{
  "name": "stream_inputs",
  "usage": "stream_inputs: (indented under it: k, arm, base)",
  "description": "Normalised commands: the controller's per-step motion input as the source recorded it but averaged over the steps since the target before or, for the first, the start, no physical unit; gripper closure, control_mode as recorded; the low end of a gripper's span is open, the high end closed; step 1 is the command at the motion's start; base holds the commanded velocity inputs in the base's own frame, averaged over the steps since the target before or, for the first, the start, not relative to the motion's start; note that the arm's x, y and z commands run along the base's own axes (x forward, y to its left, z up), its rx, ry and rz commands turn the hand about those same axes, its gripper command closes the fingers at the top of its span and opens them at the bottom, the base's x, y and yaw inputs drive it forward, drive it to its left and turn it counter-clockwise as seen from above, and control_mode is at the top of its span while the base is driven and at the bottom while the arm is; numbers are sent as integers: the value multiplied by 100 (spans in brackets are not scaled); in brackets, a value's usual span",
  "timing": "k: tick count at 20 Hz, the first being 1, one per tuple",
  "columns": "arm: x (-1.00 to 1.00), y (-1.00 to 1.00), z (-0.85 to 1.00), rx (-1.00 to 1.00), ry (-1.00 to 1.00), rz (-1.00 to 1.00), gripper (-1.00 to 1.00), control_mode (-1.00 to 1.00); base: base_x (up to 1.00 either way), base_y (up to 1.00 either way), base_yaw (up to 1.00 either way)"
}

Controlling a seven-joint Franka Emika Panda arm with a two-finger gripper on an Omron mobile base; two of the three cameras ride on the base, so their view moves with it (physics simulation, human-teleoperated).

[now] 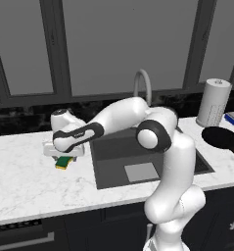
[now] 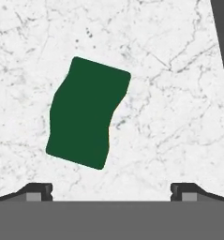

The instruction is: Pick the pan and sponge and place them into the sink. Then turn on the water.

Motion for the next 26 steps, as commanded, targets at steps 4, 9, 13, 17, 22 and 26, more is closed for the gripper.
stream_inputs:
  k: [4,9,13,17,22,26]
  arm:
    - [18,14,-30,0,0,-4,-100,-100]
    - [21,10,-24,0,0,-3,-100,-100]
    - [26,16,-19,0,0,-2,-100,-100]
    - [16,3,-28,0,0,-1,-100,-100]
    - [4,0,-35,0,0,0,-100,-100]
    - [1,0,-30,0,0,0,-100,-100]
  base:
    - [0,0,0]
    - [0,0,0]
    - [0,0,0]
    - [0,0,0]
    - [0,0,0]
    - [0,0,0]
